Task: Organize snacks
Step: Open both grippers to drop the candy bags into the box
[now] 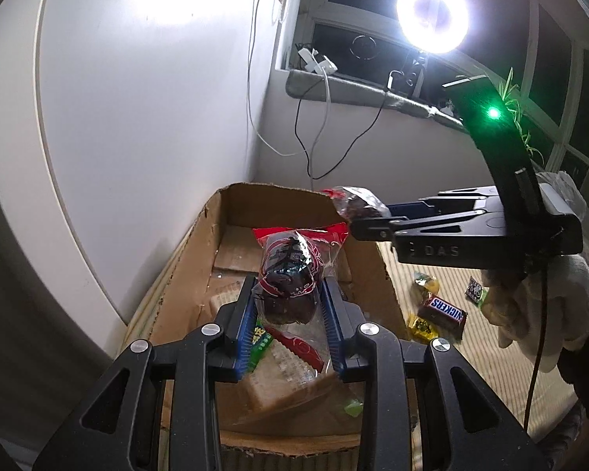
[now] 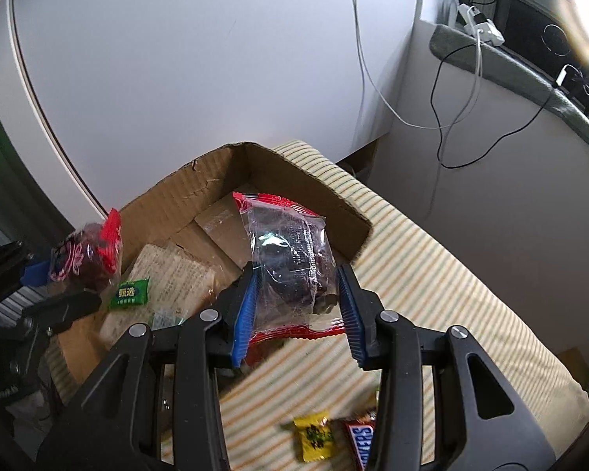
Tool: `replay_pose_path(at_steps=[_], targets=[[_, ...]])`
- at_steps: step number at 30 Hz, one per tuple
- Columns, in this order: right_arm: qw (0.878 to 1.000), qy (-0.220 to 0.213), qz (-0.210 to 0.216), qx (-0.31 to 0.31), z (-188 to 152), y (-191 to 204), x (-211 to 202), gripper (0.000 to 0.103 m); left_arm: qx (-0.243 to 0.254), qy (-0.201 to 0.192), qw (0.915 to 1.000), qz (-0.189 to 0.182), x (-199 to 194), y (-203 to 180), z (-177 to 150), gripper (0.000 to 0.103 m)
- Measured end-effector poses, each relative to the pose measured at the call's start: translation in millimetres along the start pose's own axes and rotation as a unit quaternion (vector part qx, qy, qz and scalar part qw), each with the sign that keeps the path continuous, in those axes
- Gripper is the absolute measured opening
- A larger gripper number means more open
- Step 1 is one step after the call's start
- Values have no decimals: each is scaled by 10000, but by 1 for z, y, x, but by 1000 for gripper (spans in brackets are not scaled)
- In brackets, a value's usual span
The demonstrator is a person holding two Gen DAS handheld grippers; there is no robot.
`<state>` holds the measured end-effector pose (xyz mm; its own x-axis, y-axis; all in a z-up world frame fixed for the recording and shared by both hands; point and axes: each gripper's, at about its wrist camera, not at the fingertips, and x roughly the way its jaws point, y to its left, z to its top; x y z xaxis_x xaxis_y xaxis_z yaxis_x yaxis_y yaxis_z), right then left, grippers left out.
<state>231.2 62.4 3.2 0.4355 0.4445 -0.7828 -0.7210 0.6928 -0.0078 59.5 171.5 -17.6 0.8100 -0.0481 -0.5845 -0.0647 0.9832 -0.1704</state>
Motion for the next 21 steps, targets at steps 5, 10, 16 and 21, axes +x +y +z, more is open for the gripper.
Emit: replay_pose_path(at_steps=[5,10,16,21], targets=[[10000,45,37,9,2,3,9,41,-13,31,10000,23,2,0,0,31],[10000,61,52,-11,2,5,12,41,14,30,10000,75,0,-1,0,33],[10000,43,8,-39,1,8,12,50,51,20,9999,153,-1,-4,1,39],[10000,-62,-46,-46,1,6,5,69,76,-13,9998,195,-3,-5,1,53]])
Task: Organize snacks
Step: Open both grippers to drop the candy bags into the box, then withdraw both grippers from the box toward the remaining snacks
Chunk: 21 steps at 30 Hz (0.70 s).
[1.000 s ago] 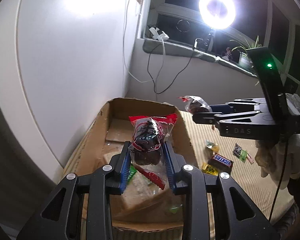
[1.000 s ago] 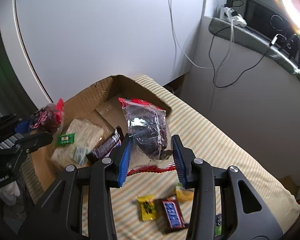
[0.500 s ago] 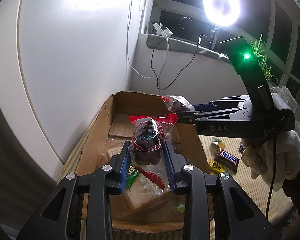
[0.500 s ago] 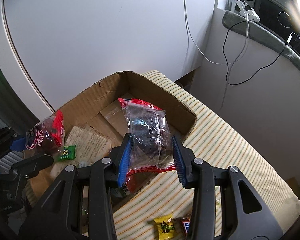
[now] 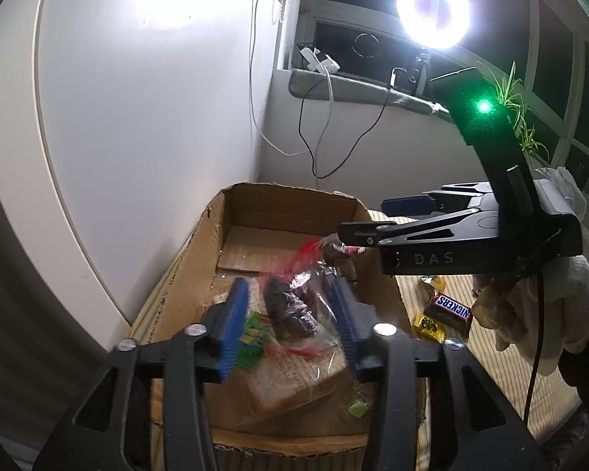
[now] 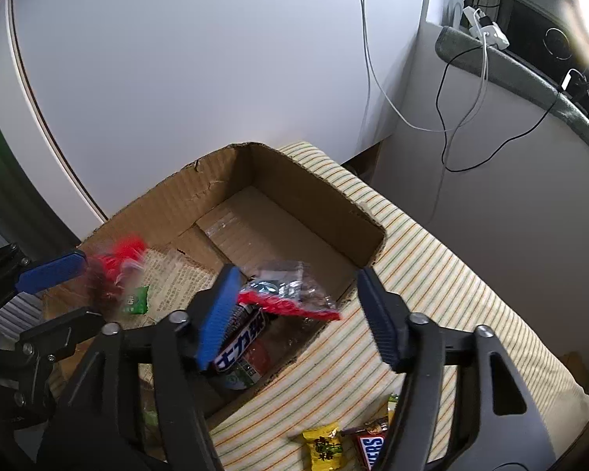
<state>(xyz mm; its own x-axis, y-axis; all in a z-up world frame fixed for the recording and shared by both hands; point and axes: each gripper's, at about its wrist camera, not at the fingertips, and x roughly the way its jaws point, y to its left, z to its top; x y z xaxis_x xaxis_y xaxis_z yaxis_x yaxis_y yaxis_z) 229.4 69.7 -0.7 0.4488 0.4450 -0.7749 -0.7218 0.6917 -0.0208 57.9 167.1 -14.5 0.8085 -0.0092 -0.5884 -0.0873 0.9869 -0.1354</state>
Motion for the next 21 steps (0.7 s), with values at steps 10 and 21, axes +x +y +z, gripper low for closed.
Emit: replay_pose_path(at_steps=[10,21], targets=[[9998,-48,-164,72,-5,-10,-12,69,88,-38,9999,114,-6,-8,0,65],[9995,-171,-215,161,-18,-26,-40,69,247,-121,9996,56,-18,-33,0,65]])
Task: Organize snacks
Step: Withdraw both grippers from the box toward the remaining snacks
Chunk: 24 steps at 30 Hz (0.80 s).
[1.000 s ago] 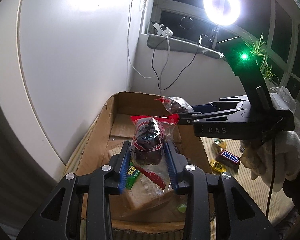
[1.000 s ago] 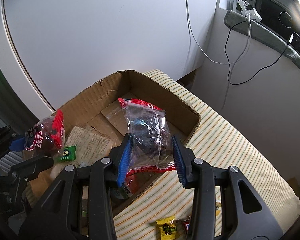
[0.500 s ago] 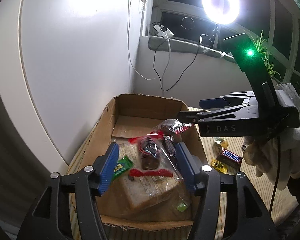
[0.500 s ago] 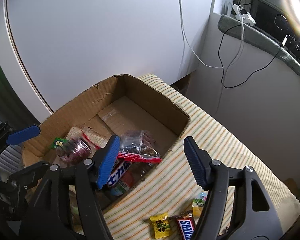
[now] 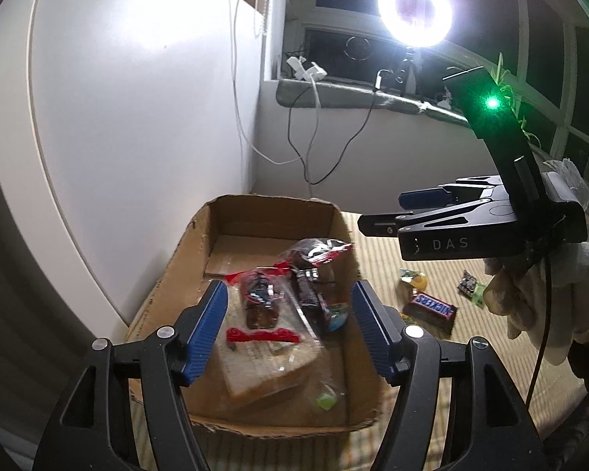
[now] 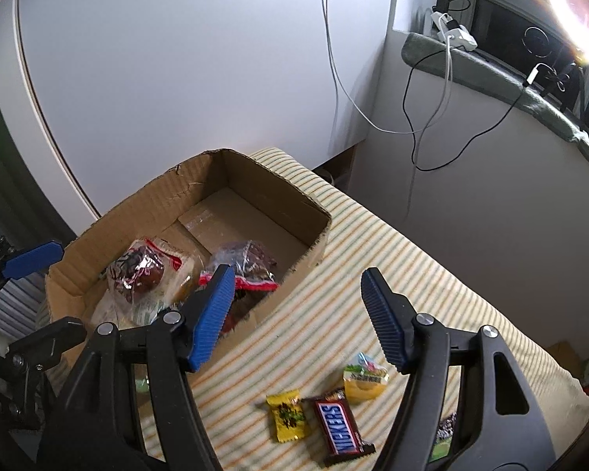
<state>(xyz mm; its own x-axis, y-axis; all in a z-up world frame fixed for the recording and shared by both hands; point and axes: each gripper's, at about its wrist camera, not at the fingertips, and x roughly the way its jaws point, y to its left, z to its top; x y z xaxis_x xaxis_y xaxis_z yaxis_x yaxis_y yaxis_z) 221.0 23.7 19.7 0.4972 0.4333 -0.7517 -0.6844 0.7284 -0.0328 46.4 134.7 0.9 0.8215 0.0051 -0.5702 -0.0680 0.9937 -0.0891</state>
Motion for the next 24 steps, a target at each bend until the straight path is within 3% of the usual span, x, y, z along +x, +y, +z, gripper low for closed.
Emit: replay_pose_path(at_steps=[6,14,24], targets=[[9999,-86,-48,54,-19,-16,-25,69,60,-64,9998,-192,-7,-21,-3,66],[9993,-117,-221,292,-70,-59,-65,69,159,-43,9982,-583,-8,-54,-9,65],[9962,332,-520,618,-135,-111,-71,69,338,288,9923,-1159,3,-103,-23,65]])
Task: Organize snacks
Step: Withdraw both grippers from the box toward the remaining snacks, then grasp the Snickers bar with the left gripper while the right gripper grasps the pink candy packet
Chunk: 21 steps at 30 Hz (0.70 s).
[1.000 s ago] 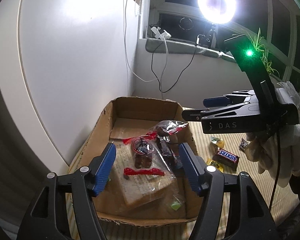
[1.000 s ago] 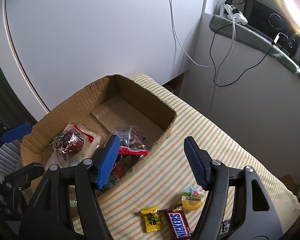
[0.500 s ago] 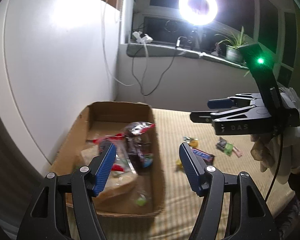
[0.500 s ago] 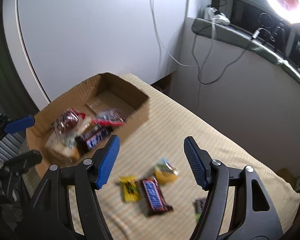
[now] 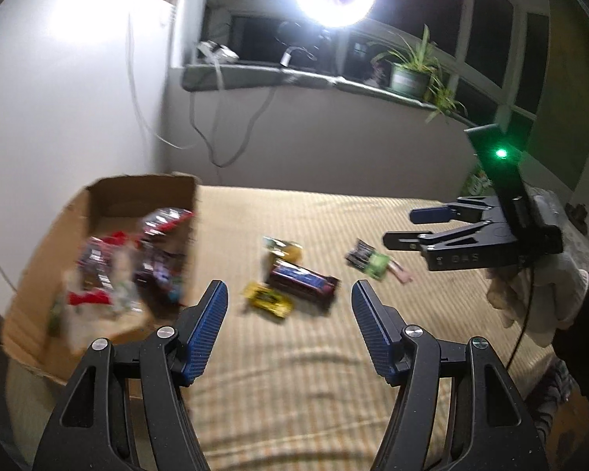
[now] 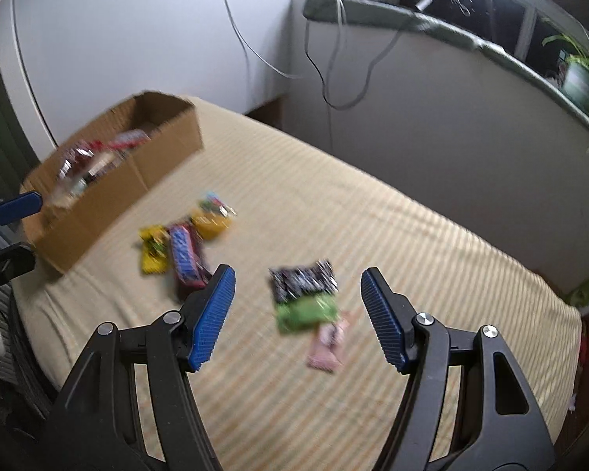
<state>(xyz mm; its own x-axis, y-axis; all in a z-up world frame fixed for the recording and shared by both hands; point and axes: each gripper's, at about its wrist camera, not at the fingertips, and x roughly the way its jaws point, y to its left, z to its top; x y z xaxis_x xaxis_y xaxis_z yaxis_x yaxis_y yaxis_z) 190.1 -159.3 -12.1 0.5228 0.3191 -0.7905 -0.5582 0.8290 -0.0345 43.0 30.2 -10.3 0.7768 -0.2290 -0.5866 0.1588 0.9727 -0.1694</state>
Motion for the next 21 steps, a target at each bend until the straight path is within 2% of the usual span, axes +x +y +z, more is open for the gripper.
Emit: replay_pose_path(at_steps=[10,14,21], targets=[[9991,422,-51,-92,-39,-11,23,69,-100,516,9982,-272,42,-22,-7,65],[9986,524,-71,-62,-44,-14,33,60,-339,732,9962,-322,63,-18,-3,65],[9985,542,-61,-26,-42,-16,42,60,-919,1062,9896,-320,98,1,6,65]])
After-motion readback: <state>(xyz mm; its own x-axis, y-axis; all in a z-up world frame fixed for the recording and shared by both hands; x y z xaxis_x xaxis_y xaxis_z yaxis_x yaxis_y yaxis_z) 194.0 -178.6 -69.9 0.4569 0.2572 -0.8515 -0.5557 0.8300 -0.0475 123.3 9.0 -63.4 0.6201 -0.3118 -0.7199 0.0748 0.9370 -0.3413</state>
